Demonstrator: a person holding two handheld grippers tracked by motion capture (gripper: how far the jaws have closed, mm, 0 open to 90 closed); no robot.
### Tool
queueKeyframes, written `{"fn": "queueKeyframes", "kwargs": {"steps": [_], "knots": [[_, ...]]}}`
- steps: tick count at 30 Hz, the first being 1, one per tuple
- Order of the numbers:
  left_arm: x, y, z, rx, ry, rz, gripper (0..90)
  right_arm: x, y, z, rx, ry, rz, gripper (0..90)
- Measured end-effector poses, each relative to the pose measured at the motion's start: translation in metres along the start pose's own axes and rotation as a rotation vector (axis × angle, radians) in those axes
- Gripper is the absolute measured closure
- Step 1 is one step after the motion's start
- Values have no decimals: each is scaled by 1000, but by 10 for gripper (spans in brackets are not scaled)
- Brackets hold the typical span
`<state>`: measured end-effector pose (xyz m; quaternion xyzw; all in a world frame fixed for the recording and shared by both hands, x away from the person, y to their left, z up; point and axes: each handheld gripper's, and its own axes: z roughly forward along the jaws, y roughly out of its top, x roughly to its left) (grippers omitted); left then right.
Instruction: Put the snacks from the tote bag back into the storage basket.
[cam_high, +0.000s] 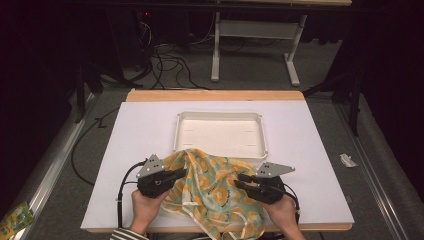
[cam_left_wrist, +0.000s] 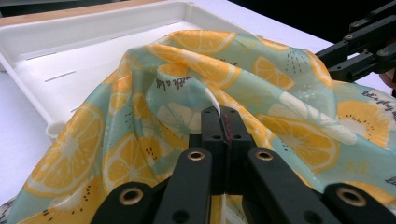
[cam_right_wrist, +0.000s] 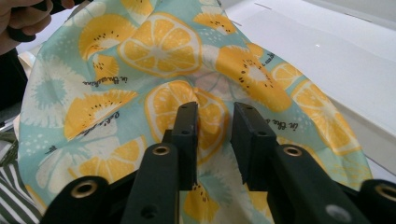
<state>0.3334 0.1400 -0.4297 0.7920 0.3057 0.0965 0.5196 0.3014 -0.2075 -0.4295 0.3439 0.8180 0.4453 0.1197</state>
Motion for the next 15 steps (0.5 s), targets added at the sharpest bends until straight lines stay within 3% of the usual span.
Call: {"fn": "queueKeyframes", "kwargs": {"steps": [10, 15], "knots": [[-1, 0, 2, 1, -5, 1, 900, -1, 0, 0, 17, 16, -9, 898], [-1, 0, 1, -1, -4, 1, 900, 0, 0, -1, 18, 13, -13, 900]]}}
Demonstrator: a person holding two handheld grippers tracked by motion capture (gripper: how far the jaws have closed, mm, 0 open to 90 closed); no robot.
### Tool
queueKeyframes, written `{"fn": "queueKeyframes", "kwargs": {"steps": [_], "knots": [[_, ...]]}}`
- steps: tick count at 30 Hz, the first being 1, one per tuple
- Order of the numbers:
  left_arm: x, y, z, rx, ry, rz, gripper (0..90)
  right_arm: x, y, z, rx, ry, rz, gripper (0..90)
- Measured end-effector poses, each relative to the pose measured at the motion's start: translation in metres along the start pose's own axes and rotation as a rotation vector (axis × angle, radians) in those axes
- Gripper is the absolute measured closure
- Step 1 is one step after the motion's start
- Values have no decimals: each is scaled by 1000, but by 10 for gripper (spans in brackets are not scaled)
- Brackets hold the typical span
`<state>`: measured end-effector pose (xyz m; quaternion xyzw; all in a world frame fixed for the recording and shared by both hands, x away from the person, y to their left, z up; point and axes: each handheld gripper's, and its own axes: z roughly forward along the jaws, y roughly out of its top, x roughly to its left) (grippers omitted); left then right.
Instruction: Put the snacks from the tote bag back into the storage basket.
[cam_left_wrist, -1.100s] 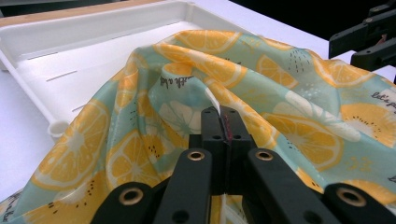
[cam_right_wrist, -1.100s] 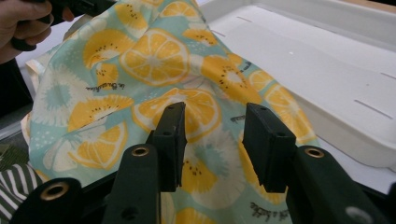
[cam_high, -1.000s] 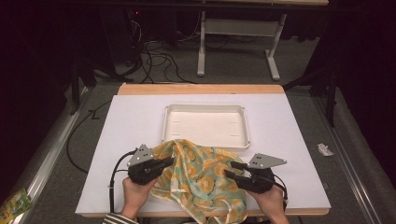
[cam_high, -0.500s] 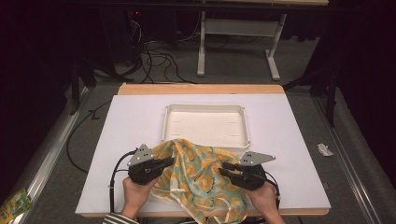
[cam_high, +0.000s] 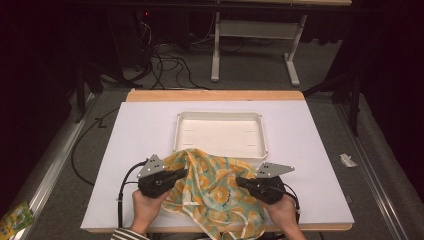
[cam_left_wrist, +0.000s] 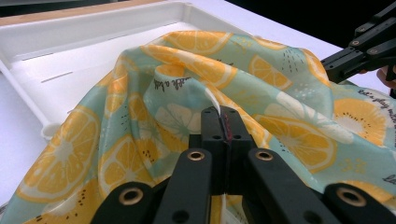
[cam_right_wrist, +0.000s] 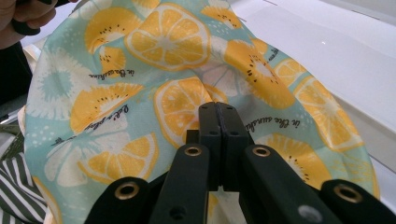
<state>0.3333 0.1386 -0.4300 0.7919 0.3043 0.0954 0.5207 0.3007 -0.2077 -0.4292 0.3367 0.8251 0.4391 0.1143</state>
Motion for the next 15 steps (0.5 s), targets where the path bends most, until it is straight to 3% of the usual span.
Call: {"fn": "queueKeyframes", "kwargs": {"steps": [7, 15], "knots": [[1, 0, -2, -5, 2, -2, 900, -1, 0, -5, -31, -2, 2, 900], [0, 1, -2, -17, 4, 0, 900, -11, 2, -23, -88, -48, 21, 900]]}}
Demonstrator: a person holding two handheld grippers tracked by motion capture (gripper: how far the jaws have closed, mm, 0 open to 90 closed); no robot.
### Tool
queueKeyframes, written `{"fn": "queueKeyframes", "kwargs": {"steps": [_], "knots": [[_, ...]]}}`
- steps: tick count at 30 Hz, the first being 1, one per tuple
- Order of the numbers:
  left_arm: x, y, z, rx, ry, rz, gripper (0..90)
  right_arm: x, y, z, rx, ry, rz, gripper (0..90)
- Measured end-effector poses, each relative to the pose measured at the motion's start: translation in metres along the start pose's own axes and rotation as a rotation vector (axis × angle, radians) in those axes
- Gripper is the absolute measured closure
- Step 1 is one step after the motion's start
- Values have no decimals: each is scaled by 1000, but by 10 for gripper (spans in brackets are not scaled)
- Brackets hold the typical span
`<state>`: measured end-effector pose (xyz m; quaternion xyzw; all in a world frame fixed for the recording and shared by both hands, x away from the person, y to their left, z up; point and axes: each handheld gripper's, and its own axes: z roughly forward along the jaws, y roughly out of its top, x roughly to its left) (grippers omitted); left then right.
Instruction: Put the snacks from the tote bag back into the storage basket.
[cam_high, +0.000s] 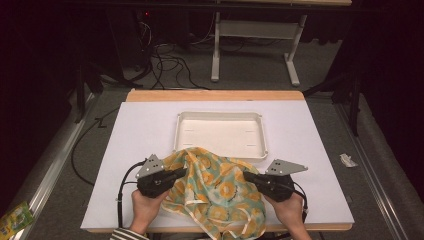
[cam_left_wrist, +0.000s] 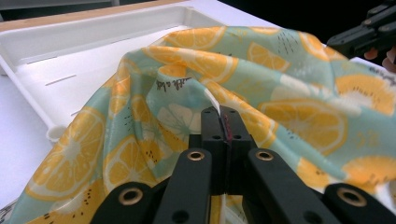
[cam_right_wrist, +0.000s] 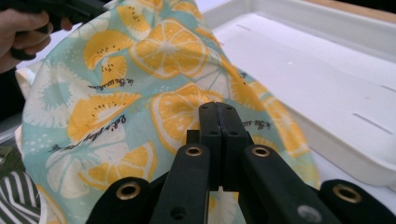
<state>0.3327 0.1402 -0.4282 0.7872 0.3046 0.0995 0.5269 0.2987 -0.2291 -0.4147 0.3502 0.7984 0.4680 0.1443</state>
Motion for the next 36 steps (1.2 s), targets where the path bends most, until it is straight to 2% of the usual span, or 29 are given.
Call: {"fn": "queueKeyframes", "kwargs": {"steps": [9, 14, 17, 20, 23, 30, 33, 36], "knots": [[-1, 1, 0, -1, 2, 11, 899, -25, -8, -21, -34, -78, 66, 900], [-2, 2, 1, 0, 1, 14, 898, -32, -13, -24, -35, -96, 89, 900], [-4, 3, 2, 2, -2, 19, 898, -45, -20, -25, -23, -127, 134, 900], [-6, 5, 4, 8, -7, 30, 898, -50, -23, -25, -18, -140, 145, 900], [-7, 7, 6, 8, -8, 34, 898, -59, -28, -24, -3, -165, 180, 900], [-8, 11, 14, 24, -22, 44, 899, -73, -37, -18, 38, -203, 216, 900], [-6, 11, 19, 30, -23, 38, 900, -79, -41, -14, 62, -216, 244, 900], [-2, 10, 23, 42, -20, 29, 900, -83, -44, -8, 90, -231, 244, 900]]}}
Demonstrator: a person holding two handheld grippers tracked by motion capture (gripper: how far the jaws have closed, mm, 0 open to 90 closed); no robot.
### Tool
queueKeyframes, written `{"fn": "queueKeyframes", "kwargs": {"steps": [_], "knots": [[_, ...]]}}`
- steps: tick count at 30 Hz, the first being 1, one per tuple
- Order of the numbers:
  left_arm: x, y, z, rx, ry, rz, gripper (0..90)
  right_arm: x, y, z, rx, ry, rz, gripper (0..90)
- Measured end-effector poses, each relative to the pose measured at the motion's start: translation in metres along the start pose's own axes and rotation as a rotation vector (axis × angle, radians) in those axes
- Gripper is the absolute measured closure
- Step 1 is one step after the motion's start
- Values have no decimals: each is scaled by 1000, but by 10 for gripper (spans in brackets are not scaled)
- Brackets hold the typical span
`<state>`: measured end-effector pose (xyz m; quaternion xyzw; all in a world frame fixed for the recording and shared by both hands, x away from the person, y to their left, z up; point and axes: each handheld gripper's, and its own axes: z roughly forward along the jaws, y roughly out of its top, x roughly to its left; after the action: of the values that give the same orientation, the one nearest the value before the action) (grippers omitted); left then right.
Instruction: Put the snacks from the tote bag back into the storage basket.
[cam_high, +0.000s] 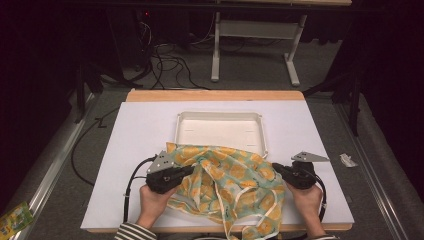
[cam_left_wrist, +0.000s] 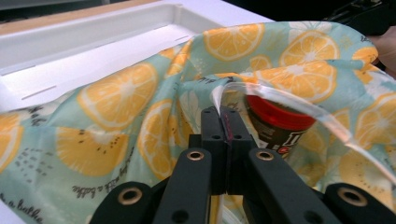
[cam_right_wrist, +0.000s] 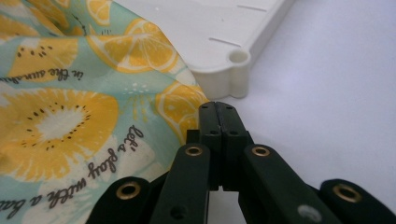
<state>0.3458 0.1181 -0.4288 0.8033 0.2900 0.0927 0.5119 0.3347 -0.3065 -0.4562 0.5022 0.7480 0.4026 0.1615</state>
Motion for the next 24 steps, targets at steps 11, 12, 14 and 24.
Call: {"fn": "queueKeyframes", "kwargs": {"steps": [11, 12, 14, 24], "knots": [[2, -1, 12, 19, -10, -12, 900, -12, 0, 16, 50, -27, 14, 900], [2, -1, 13, 19, -12, -13, 900, -12, 0, 17, 52, -25, 20, 900], [1, -1, 14, 26, -15, -11, 900, -10, 0, 18, 57, -24, 11, 900], [-1, -2, 17, 37, -24, -5, 900, 0, 0, -3, -6, -28, -18, 724]]}}
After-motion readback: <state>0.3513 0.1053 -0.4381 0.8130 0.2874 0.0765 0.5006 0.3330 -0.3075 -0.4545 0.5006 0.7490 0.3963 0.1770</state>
